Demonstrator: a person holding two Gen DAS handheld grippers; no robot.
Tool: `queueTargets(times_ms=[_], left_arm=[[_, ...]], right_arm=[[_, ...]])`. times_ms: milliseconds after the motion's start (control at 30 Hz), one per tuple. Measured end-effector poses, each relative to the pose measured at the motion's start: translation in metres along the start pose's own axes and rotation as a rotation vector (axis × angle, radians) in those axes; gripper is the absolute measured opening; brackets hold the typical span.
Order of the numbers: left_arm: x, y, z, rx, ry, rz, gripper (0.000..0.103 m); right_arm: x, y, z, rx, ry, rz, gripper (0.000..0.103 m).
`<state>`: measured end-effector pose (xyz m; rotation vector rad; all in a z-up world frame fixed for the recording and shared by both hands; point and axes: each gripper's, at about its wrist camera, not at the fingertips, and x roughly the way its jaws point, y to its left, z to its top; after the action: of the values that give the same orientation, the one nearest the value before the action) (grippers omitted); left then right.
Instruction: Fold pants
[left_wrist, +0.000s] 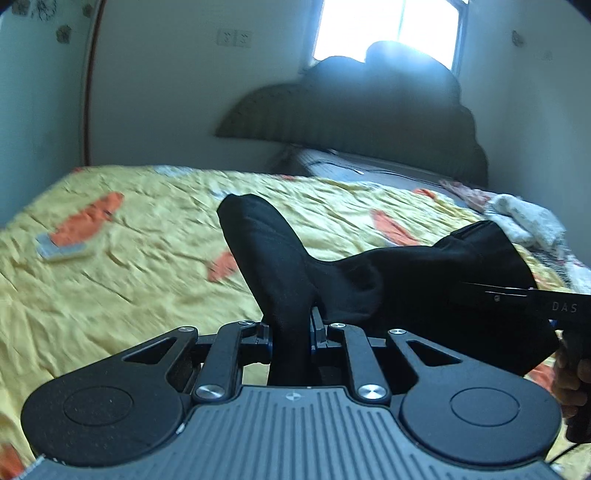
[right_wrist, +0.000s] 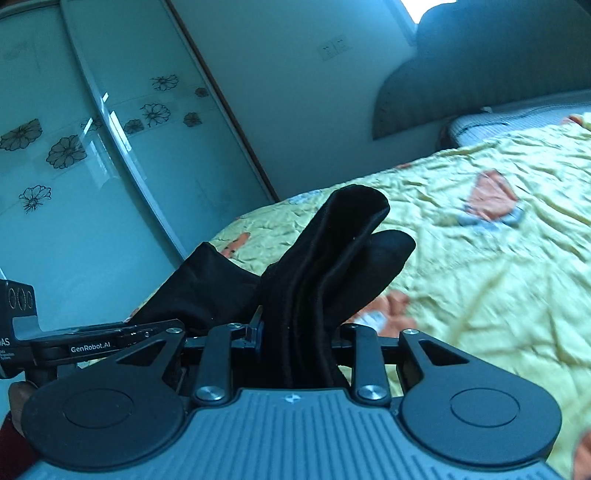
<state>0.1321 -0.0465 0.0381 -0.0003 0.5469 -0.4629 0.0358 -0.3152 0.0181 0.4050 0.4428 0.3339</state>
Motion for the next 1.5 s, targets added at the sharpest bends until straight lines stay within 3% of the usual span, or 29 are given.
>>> queueTargets(times_ms=[300,667,733,833,967,1133,1267,1367,1433,1500], left_arm=[[0.035,0.038,0.026,0.023,-0.007,0.111,0.018],[0.08,0.06,0.011,0.043,0.074,0.212,0.018],[0.083,0.064,0.008,0.028,0.085,0.221,0.018],[0.087,0.064,0.006,0.032,0.102,0.253,0.018],[0.091,0.065,0.002,0.047,0.121,0.316,0.033],[0.087,0.07,0.0,0.048,0.123,0.375,0.047],[0.077,0.071,-0.002,0.037,0.121,0.406,0.058],[0.068,0.067,-0.005,0.03,0.122,0.431,0.06],[0.061,0.064,-0.006,0.011,0.121,0.423,0.061],[0.055,0.061,-0.008,-0.011,0.118,0.407,0.064]], right_arm=[[0.07,0.013,0.024,-0.04,0.004,0.003,0.027],[0.134,0.001,0.012,-0.01,0.097,-0.056,0.027],[0.135,-0.005,0.009,0.008,0.104,-0.056,0.029],[0.135,-0.012,0.003,0.026,0.129,-0.084,0.039],[0.129,-0.02,-0.004,0.054,0.138,-0.137,0.057],[0.106,-0.028,-0.006,0.081,0.104,-0.187,0.061],[0.081,-0.007,-0.006,-0.073,0.025,-0.318,0.062],[0.07,0.015,-0.012,-0.18,0.007,-0.241,0.063],[0.069,0.03,-0.018,-0.243,0.028,-0.163,0.062],[0.077,0.041,-0.024,-0.295,0.076,-0.143,0.06]])
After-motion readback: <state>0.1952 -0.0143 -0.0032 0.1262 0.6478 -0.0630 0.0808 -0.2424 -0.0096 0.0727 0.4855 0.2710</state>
